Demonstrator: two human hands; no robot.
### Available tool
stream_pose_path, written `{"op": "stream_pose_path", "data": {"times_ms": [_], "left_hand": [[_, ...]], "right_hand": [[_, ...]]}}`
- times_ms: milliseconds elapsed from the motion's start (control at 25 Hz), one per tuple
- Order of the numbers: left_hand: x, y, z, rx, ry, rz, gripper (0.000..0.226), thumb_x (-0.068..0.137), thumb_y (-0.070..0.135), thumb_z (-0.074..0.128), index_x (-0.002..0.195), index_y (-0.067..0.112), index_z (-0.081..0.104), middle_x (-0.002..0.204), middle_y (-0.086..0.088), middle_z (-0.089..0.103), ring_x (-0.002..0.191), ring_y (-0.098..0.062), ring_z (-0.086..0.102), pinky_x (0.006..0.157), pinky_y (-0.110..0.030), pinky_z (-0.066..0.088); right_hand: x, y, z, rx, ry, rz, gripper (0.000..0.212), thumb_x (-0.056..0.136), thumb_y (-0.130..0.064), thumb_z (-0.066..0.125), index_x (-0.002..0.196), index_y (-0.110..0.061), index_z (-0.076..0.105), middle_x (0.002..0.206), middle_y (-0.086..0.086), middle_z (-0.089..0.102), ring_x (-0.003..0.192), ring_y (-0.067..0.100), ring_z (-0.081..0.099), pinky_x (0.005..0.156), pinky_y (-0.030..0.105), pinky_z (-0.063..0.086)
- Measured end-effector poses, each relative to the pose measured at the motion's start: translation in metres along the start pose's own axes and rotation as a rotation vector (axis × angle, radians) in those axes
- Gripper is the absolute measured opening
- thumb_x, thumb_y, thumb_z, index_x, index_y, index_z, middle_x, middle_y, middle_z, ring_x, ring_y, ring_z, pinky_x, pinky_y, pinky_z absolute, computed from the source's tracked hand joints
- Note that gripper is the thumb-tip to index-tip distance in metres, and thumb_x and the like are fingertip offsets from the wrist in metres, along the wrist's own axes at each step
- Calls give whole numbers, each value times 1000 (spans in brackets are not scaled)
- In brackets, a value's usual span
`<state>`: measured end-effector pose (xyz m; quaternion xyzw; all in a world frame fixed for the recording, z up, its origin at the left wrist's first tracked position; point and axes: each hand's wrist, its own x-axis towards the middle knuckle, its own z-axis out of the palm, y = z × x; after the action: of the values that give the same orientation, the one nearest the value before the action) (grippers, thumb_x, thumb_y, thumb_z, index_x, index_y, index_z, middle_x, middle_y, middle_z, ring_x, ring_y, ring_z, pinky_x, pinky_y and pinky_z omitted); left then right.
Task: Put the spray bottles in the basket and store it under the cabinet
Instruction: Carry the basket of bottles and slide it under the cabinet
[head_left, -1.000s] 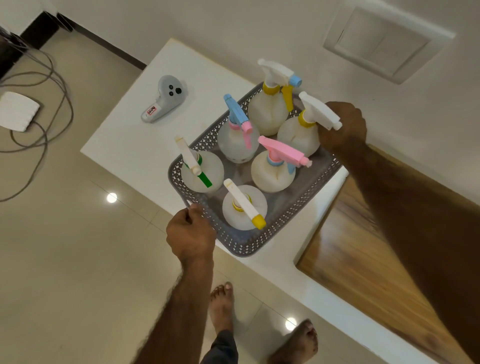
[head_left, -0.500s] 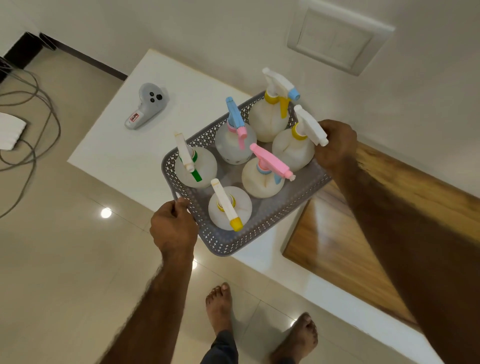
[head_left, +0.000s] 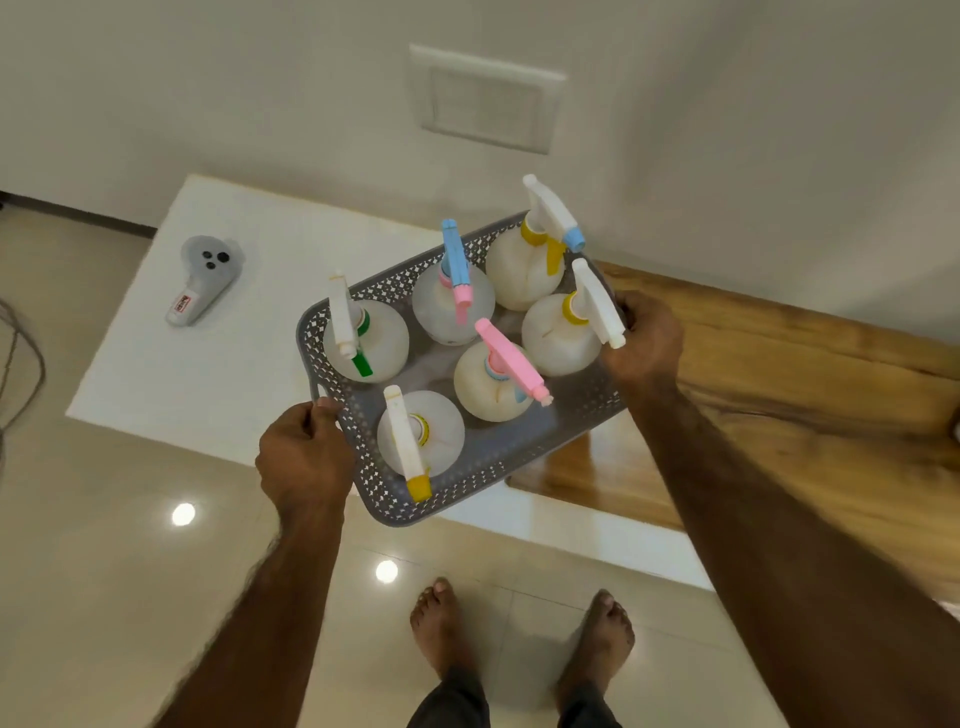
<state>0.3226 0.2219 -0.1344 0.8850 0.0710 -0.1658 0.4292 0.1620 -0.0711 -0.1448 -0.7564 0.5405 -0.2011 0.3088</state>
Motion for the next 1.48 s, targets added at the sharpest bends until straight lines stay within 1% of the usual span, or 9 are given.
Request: {"op": "stream_pose_path", "data": {"times_ms": [240,520,680,800,880,1000,1120,1280,1480], "left_hand": [[-39,34,21,77,-152,139,37,90,46,53,81,16,73,80,-10,74,84,-43,72,86,-62,61],[-115,54,50,148,-331,293,41,82,60,47,90,29,71,85,-6,76,84,-41,74,84,-63,61],[-180,52,68,212,-420,354,44,87,54,49,90,19,75,89,-8,78,86,-41,73,87,-62,60],[-233,40,80,259,-455,406,49,92,55,49,84,12,71,83,-12,75,83,-43,71,84,-59,60],[-265,26,91,296,-480,431,48,89,60,49,83,17,70,83,-10,75,84,-43,72,83,-60,61],[-323,2,106,327,-546,448,42,84,62,49,85,25,70,80,-6,75,81,-41,73,81,-61,62],[-390,-16,117,371,-590,484,43,88,56,50,82,19,71,79,-8,76,80,-41,72,80,-59,62],[-466,-49,132,380,-647,507,46,83,62,46,90,26,73,87,-6,79,83,-39,75,81,-60,63],[-543,-84,152,403,-703,545,39,85,57,45,88,27,70,81,-6,77,78,-37,74,78,-57,63]], "right_hand": [[-36,43,-74,67,170,130,13,94,-22,63,90,-15,73,78,-2,69,76,23,67,67,40,57],[-105,101,-170,87,354,258,16,96,-18,60,95,-11,75,78,4,68,74,24,62,65,30,42],[-156,151,-222,101,437,357,16,97,-19,59,95,-14,74,77,-3,65,73,22,61,64,31,45],[-194,189,-262,91,486,433,18,98,-20,59,98,-12,75,79,0,67,75,21,59,68,28,41],[-222,217,-286,72,522,479,18,97,-18,60,96,-9,75,79,5,68,73,22,57,67,27,37],[-270,262,-330,83,555,541,18,97,-21,59,95,-12,75,83,11,73,76,30,63,67,31,45],[-315,304,-370,101,577,588,20,98,-21,57,100,-13,75,87,7,74,78,26,63,72,34,52],[-368,362,-417,101,617,638,19,99,-22,58,102,-15,76,85,3,72,79,24,64,73,35,53],[-423,431,-455,67,626,670,16,95,-17,61,102,-17,76,82,0,71,77,22,64,70,29,47]]}}
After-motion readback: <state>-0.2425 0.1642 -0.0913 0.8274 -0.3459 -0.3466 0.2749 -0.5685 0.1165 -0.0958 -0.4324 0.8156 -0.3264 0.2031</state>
